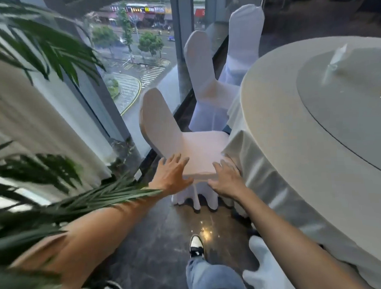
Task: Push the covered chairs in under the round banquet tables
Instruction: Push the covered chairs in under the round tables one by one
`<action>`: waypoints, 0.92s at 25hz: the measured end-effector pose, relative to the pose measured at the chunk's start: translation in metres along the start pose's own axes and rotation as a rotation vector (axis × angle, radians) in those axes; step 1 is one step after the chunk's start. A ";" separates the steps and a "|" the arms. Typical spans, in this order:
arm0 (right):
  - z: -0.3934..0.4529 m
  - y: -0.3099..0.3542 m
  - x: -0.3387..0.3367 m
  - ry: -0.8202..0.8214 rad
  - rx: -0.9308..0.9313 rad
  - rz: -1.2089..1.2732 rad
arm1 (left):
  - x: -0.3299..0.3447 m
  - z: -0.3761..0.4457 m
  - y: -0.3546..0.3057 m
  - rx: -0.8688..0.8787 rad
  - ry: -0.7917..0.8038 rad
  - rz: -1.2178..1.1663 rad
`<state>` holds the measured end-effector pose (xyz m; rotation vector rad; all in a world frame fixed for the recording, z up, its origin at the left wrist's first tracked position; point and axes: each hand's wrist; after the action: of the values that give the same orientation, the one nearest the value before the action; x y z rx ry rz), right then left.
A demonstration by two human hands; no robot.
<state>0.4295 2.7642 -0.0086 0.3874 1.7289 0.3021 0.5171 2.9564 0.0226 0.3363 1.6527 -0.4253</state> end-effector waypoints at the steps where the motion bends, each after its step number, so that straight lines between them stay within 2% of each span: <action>1: 0.031 0.001 -0.010 -0.010 -0.007 -0.010 | -0.006 0.030 0.008 -0.020 0.013 0.001; 6: 0.148 0.007 -0.054 -0.051 0.000 0.071 | -0.032 0.150 0.053 -0.096 0.045 0.020; 13: 0.255 0.019 -0.056 -0.030 -0.018 0.137 | -0.051 0.281 0.141 -0.064 0.108 0.135; 20: 0.338 0.033 -0.024 0.041 0.030 0.190 | -0.037 0.399 0.227 0.223 0.339 0.363; 23: 0.377 0.062 -0.007 0.093 0.047 0.285 | -0.022 0.453 0.260 0.420 0.243 0.407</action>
<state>0.8066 2.8131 -0.0484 0.6656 1.7738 0.4920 1.0372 2.9784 -0.0203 1.0523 1.6661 -0.4309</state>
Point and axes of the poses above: each hand's wrist, its own z-axis towards the middle knuckle, its own x-axis out of the palm, y = z × x, and after that the axes turned 13 degrees about -x, right-handed
